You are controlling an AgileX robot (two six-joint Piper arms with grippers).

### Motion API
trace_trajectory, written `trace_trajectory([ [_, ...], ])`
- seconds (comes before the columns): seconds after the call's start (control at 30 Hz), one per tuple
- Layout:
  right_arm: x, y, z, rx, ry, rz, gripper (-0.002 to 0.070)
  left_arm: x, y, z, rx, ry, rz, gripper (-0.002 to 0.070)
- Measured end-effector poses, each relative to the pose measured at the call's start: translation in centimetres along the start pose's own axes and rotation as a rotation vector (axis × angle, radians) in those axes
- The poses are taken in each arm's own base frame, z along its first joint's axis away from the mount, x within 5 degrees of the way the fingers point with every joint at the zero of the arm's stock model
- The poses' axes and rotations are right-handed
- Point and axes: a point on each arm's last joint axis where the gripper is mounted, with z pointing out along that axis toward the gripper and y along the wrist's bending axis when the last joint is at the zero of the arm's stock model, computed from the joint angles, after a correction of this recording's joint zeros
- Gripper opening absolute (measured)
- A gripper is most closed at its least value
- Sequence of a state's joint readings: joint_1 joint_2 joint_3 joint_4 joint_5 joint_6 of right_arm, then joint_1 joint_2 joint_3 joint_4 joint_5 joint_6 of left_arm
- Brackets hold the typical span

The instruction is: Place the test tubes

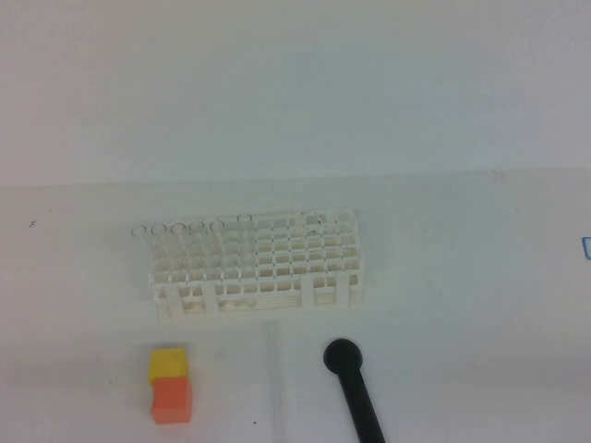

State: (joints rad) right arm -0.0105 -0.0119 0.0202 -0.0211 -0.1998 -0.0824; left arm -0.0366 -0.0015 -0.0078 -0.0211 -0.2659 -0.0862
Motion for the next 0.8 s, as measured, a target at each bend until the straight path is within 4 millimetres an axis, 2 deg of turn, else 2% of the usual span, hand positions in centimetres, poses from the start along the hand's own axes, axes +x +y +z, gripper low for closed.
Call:
trace_trajectory([
  [0.1, -1.6, -0.1, 0.0, -0.002, 0.009, -0.043, -0.0001, -3.2, -0.2, 0.4, -0.008, -0.03, -0.069, -0.0001],
  [0.2, -4.5, -0.4, -0.1, 0.005, -0.035, -0.06, -0.0001, -7.1, -0.8, 0.5, 0.001, -0.031, -0.061, -0.0001],
  [0.3, -7.2, -0.7, 0.0, 0.005, -0.019, -0.069, -0.0001, -10.1, -1.2, 1.6, -0.002, 0.112, -0.057, -0.0001],
  [0.37, -8.7, -0.8, 0.5, 0.0, 0.047, -0.074, -0.0001, -11.1, -1.5, 2.6, -0.011, 0.283, -0.055, -0.0001],
  [0.47, -10.5, -1.0, 1.4, -0.012, 0.183, -0.075, -0.0001, -10.9, -1.6, 4.2, -0.028, 0.513, -0.047, -0.0001],
  [0.6, -12.4, -1.1, 2.8, -0.037, 0.361, -0.051, -0.0001, -8.5, -1.1, 6.0, -0.054, 0.658, -0.013, -0.0001],
  [0.7, -12.4, -1.1, 3.2, -0.06, 0.503, -0.039, -0.0001, -6.0, -1.3, 7.4, -0.067, 0.867, -0.1, -0.0001],
  [0.8, -12.0, -1.0, 3.0, -0.075, 0.579, -0.046, -0.0001, -3.5, -2.4, 8.7, 0.052, 1.099, -0.154, -0.0001],
])
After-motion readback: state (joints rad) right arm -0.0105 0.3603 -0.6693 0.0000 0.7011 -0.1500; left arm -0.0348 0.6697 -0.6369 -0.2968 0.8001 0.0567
